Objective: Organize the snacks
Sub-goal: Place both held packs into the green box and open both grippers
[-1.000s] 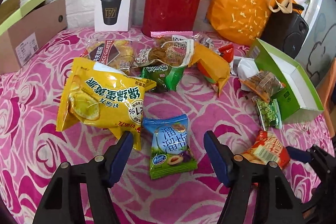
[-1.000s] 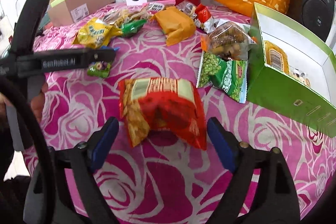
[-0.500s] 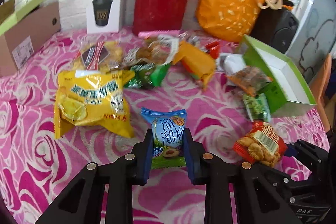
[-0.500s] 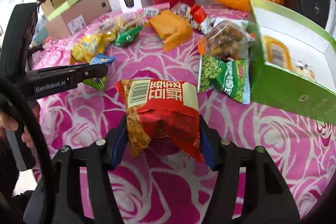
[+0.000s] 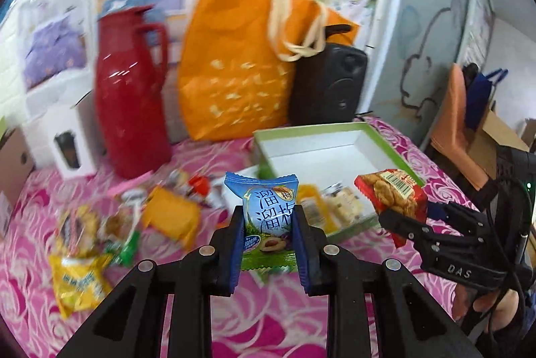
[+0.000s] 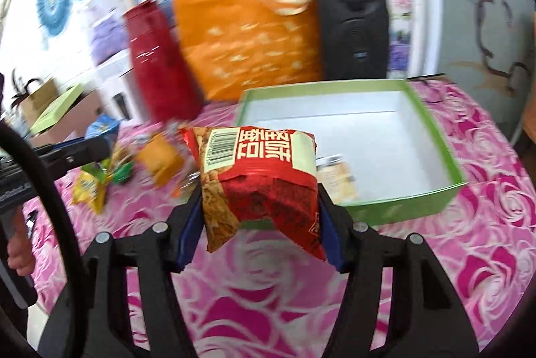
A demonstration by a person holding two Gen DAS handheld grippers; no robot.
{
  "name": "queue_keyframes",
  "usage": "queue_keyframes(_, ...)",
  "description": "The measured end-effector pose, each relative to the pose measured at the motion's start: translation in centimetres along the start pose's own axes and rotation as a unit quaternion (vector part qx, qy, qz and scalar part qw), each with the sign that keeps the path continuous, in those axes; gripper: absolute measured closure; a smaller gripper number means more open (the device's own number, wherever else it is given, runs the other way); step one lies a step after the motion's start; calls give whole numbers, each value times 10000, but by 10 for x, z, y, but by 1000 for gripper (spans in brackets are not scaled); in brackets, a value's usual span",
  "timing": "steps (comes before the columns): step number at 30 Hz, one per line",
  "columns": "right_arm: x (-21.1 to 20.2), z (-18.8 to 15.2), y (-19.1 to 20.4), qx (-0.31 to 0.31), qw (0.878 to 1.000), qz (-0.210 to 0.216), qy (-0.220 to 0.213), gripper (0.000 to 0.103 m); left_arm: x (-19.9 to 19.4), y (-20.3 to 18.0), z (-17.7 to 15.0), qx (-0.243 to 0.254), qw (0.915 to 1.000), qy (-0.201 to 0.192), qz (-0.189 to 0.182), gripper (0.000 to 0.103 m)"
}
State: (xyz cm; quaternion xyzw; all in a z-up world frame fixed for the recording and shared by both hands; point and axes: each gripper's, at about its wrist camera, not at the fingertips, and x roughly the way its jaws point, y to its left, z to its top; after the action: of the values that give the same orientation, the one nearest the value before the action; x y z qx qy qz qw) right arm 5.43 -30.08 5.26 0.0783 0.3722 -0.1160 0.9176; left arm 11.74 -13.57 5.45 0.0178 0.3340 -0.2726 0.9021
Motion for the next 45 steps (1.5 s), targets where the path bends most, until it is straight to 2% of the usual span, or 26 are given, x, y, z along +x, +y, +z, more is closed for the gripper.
queue_keyframes(4,7,11,-38,228,9985,-488,-60,40,33,-31,23,189,9995,92,-222,77)
queue_keyframes(7,17,12,-58,327,9971,-693,-24,40,62,-50,32,320,9988,230,-274,77)
queue_keyframes(12,44,15,-79,324,9958,-837,188,40,102,-67,35,424,9976,481,-269,77)
queue_keyframes(20,85,14,-89,149,9941,-987,431,39,135,-66,31,390,9969,672,-153,75)
queue_keyframes(21,89,14,-89,89,9937,-1031,439,37,136,-65,31,372,9971,660,-119,73)
queue_keyframes(22,91,14,-89,28,9937,-1039,427,31,138,-61,30,310,9975,627,-84,69)
queue_keyframes(23,92,14,-87,-70,9937,-1052,389,25,139,-60,30,258,9977,623,-72,49)
queue_keyframes(24,93,14,-86,-152,9939,-1042,339,13,139,-57,30,179,9980,609,-32,24)
queue_keyframes(25,92,14,-84,-268,9938,-1042,271,5,139,-54,30,110,9985,541,43,17)
queue_keyframes(27,90,15,-79,-413,9930,-1086,206,1,136,-51,30,47,9993,363,103,14)
queue_keyframes(36,85,18,-70,-488,9921,-1133,212,1,132,-44,27,2,9986,485,218,11)
queue_keyframes(45,55,25,-45,-652,9918,-1094,-26,1,89,-39,28,-57,9995,242,210,11)
